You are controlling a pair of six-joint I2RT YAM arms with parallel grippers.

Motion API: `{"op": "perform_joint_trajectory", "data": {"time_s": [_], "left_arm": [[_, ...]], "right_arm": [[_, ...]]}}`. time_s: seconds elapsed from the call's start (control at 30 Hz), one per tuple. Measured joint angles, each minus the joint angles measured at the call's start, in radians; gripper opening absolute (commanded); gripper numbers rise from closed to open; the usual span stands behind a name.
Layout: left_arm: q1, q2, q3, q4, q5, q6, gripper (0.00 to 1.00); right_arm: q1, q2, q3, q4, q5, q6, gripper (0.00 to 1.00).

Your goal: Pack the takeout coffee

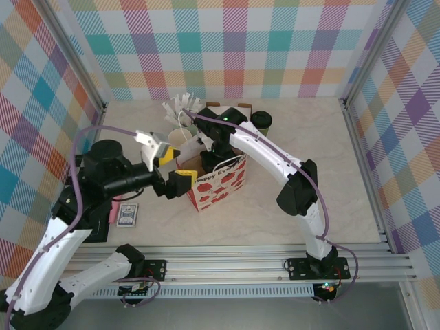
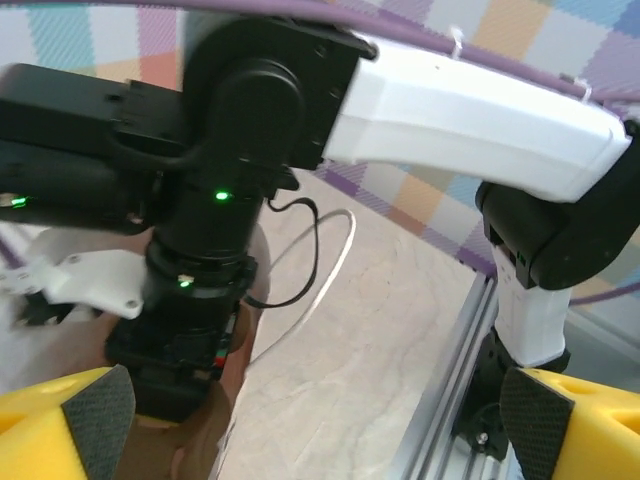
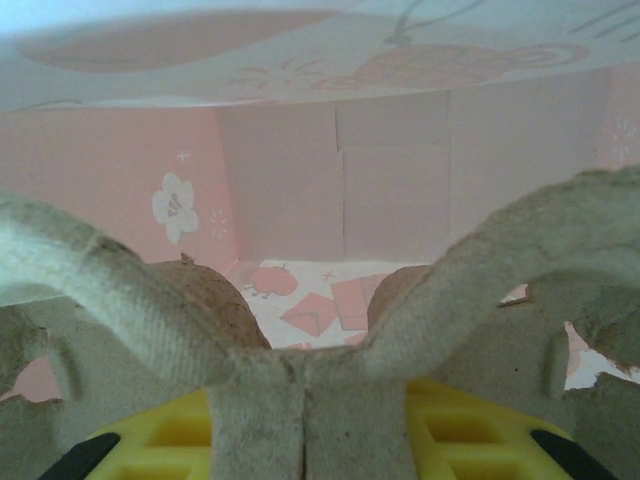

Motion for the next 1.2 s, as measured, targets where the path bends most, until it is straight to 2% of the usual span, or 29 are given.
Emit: {"op": "perform_joint_trajectory", "data": {"time_s": [0.17, 0.3, 0.37, 0.43, 0.5, 0.57, 0.73, 0.87, 0.97, 1.2], "left_arm": [[-0.109, 0.089, -0.056, 0.121, -0.081, 0.04, 0.81], [-0.154, 0.179, -0.054, 0.172, -0.114, 0.091, 0.75], [-0.158, 0.211, -0.05, 0.178, -0.114, 0.111, 0.65], [-0.159, 0.241, -0.04, 0.179, -0.113, 0.128, 0.49], [-0.16, 0.256, -0.035, 0.186, -0.107, 0.14, 0.41], [-0.161, 0.26, -0.034, 0.188, -0.101, 0.152, 0.37], [-0.161, 0.271, -0.021, 0.186, -0.077, 0.154, 0.13], [-0.161, 0.272, -0.014, 0.182, -0.066, 0.157, 0.08], [-0.161, 0.272, -0.007, 0.167, -0.064, 0.154, 0.0], [-0.161, 0.272, -0.002, 0.159, -0.06, 0.156, 0.0]], "right_arm": [[0.001, 0.005, 0.0, 0.0, 0.005, 0.014, 0.19], [0.006, 0.005, 0.0, 0.001, 0.018, 0.022, 0.18], [0.008, 0.005, 0.0, 0.002, 0.021, 0.024, 0.18], [0.009, 0.005, 0.0, 0.002, 0.024, 0.027, 0.18], [0.009, 0.005, 0.0, 0.002, 0.026, 0.028, 0.18], [0.009, 0.005, 0.0, 0.002, 0.027, 0.031, 0.18], [0.01, 0.006, 0.0, 0.002, 0.027, 0.031, 0.18], [0.012, 0.008, 0.001, 0.002, 0.027, 0.031, 0.18], [0.012, 0.014, 0.003, 0.002, 0.027, 0.031, 0.17], [0.013, 0.019, 0.003, 0.01, 0.027, 0.031, 0.17]]}}
